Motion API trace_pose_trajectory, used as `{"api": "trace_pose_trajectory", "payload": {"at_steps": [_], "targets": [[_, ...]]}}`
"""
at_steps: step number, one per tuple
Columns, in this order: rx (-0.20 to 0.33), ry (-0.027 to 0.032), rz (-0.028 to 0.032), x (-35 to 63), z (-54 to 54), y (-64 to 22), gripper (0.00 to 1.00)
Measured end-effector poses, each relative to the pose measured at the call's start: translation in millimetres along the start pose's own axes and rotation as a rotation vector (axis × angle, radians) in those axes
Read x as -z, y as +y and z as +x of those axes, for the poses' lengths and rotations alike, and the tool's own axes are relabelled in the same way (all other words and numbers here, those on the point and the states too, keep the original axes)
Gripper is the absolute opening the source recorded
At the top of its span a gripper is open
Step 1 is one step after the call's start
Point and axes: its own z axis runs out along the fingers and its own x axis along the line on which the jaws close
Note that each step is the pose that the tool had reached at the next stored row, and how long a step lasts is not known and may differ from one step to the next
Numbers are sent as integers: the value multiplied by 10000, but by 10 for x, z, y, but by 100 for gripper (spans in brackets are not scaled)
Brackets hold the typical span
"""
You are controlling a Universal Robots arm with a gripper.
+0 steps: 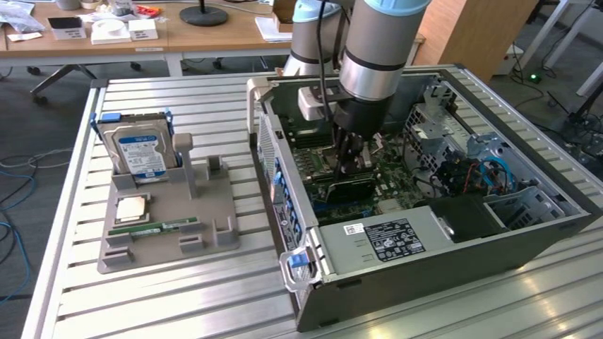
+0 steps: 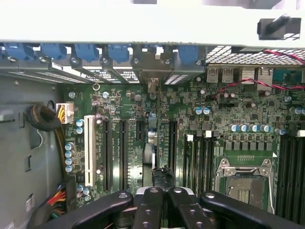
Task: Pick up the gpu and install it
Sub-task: 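Press down on the gpu until it lock into place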
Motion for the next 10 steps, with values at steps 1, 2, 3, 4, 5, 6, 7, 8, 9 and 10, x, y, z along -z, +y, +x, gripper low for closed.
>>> {"api": "trace_pose_trajectory", "payload": {"at_steps": [1, 2, 3, 4, 5, 6, 7, 8, 9, 10], "targets": [[0, 3, -1, 13, 0, -4, 11], [2, 5, -1, 26, 0, -8, 11], [1, 8, -2, 38, 0, -13, 11], [1, 12, -5, 51, -1, -19, 11], [1, 16, -8, 63, -1, -25, 11], [0, 23, -13, 76, -1, -32, 11], [-1, 29, -19, 88, -1, -41, 11], [0, 35, -26, 98, -2, -50, 11], [0, 39, -32, 106, -2, -59, 11], [0, 42, -40, 112, -2, -70, 11]]}}
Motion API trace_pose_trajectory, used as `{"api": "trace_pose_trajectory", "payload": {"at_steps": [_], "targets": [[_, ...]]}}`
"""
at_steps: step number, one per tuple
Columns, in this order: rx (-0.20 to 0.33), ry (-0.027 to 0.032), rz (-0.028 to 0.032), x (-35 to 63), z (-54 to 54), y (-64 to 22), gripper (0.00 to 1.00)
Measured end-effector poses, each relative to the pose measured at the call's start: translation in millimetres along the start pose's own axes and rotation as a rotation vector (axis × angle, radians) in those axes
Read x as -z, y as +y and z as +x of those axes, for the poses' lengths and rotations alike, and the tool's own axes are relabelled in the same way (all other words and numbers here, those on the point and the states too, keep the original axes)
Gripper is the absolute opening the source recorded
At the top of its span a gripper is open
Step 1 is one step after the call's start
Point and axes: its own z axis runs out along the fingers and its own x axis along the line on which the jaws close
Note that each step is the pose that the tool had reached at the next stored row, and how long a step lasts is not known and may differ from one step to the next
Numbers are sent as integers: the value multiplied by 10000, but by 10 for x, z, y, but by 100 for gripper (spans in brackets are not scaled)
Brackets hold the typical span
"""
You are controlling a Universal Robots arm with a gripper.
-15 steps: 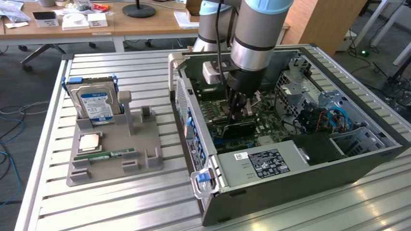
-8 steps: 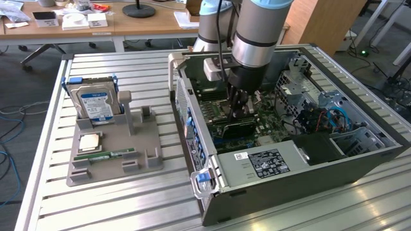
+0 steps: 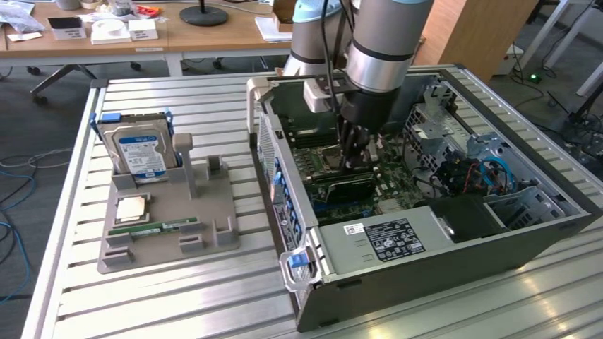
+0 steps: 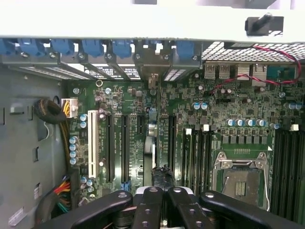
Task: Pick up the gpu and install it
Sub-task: 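Press down on the gpu until it lock into place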
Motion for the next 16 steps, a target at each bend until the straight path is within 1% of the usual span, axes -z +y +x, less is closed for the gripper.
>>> {"api": "trace_pose_trajectory", "payload": {"at_steps": [4, 7, 16], "targets": [[0, 12, -30, 28, 1, -39, 11], [-3, 13, -32, 59, 0, -45, 11], [0, 43, -31, 230, -3, -50, 11]]}}
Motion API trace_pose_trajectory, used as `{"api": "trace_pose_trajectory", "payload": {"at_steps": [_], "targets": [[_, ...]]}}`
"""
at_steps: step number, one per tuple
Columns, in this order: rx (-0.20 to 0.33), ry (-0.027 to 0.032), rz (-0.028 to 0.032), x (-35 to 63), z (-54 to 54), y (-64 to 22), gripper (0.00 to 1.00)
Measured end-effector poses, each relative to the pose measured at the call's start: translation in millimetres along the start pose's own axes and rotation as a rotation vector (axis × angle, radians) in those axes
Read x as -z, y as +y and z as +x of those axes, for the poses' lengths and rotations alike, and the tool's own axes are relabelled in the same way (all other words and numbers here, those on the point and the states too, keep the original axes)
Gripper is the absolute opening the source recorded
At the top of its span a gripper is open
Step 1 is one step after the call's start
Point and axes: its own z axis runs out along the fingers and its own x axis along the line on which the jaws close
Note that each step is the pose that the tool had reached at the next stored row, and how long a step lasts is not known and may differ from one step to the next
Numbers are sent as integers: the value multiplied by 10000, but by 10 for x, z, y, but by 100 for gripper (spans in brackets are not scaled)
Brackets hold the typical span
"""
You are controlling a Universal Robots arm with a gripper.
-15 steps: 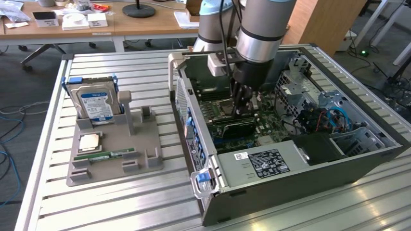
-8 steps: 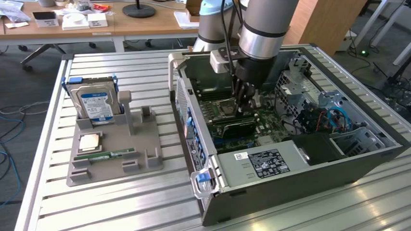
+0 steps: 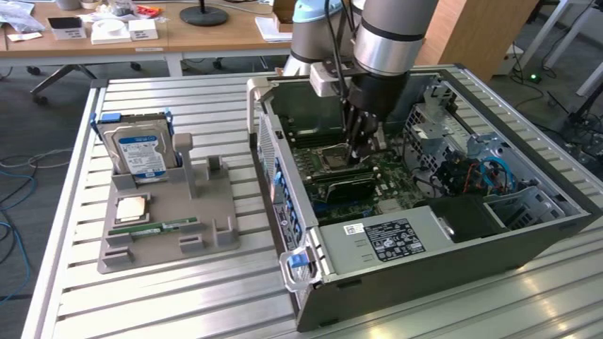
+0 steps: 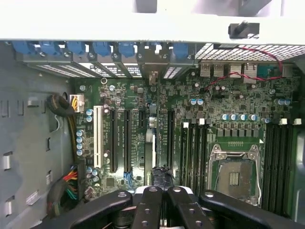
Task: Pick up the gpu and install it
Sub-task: 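Press down on the gpu until it lock into place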
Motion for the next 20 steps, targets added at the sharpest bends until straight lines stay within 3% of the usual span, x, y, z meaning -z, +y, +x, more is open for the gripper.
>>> {"api": "trace_pose_trajectory", "payload": {"at_steps": [11, 20], "targets": [[0, 31, 0, 191, -2, -2, 11], [0, 37, 0, 200, -3, -2, 11]]}}
